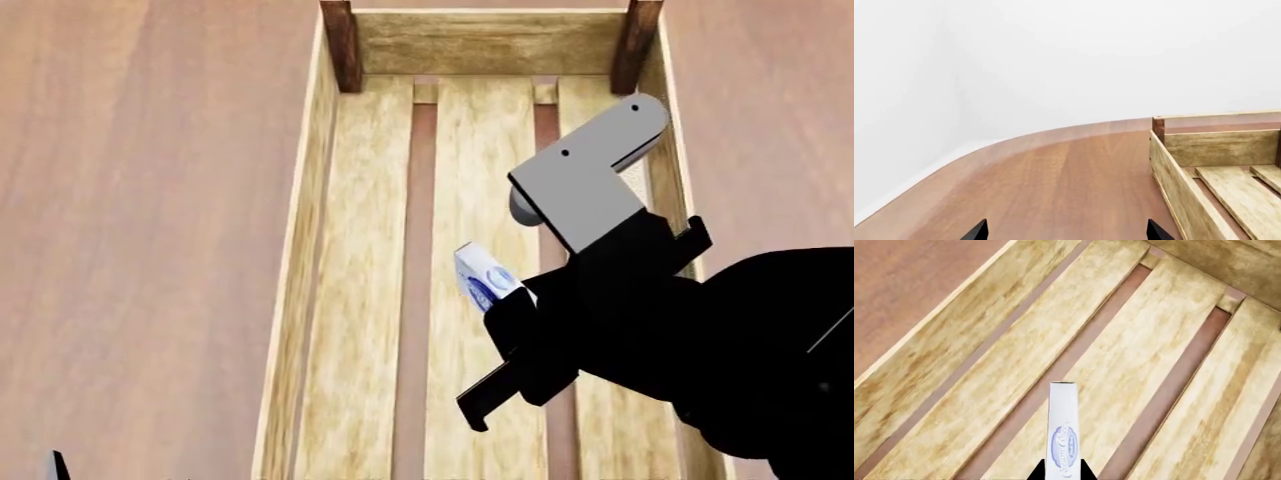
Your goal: Pick up the cream cheese and put it in the tray.
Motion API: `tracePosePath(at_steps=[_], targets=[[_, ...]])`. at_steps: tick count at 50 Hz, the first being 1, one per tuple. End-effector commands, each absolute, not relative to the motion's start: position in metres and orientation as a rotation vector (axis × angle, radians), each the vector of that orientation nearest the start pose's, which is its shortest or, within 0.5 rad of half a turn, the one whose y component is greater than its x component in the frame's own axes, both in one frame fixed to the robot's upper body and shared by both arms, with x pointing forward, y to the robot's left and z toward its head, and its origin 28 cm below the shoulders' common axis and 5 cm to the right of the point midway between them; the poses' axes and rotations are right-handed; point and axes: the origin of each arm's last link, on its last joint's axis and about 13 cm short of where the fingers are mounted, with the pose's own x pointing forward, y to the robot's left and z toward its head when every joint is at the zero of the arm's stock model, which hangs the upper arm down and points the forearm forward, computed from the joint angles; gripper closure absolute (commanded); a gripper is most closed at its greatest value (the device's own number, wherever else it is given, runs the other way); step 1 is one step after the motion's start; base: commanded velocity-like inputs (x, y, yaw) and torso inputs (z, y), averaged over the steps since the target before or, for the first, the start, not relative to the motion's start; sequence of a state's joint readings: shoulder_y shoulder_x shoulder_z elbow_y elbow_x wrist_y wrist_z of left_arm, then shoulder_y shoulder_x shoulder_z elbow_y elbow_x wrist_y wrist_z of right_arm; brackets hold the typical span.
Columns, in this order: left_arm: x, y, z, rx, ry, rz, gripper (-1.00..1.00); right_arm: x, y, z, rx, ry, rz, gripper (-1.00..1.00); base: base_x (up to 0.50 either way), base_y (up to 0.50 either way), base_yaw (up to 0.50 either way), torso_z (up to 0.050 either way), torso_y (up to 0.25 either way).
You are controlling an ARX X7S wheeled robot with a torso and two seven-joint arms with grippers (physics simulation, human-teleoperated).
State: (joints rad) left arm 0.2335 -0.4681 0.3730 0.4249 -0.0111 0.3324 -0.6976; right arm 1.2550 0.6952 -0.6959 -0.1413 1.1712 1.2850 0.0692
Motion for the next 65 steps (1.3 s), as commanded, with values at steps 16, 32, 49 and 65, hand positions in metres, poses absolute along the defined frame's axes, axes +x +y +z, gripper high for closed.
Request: tracePosePath(at_steps=[16, 32, 49, 65], targets=[[0.1423, 0.2106, 0.071, 0.066, -0.467, 0.146, -1.0, 0.2947, -0.1462, 0.2603, -0.384, 0.487, 0.574, 1.0, 0.0, 0.0, 0.0, 0.0, -0.091], [0.1421, 0.2106, 0.0705, 0.066, -0.468, 0.144, -1.0, 0.2944, -0.1462, 0.2604, -0.39, 0.487, 0.57, 1.0, 0.0, 0.0, 0.0, 0.0, -0.092], [0.1416, 0.2101, 0.07, 0.063, -0.473, 0.132, -1.0, 0.2954, -0.1459, 0.2584, -0.396, 0.497, 0.561, 1.0, 0.0, 0.0, 0.0, 0.0, -0.032], [0.1408, 0.2102, 0.0705, 0.065, -0.475, 0.131, -1.0, 0.299, -0.1404, 0.256, -0.409, 0.497, 0.569, 1.0, 0.0, 0.0, 0.0, 0.0, 0.0]])
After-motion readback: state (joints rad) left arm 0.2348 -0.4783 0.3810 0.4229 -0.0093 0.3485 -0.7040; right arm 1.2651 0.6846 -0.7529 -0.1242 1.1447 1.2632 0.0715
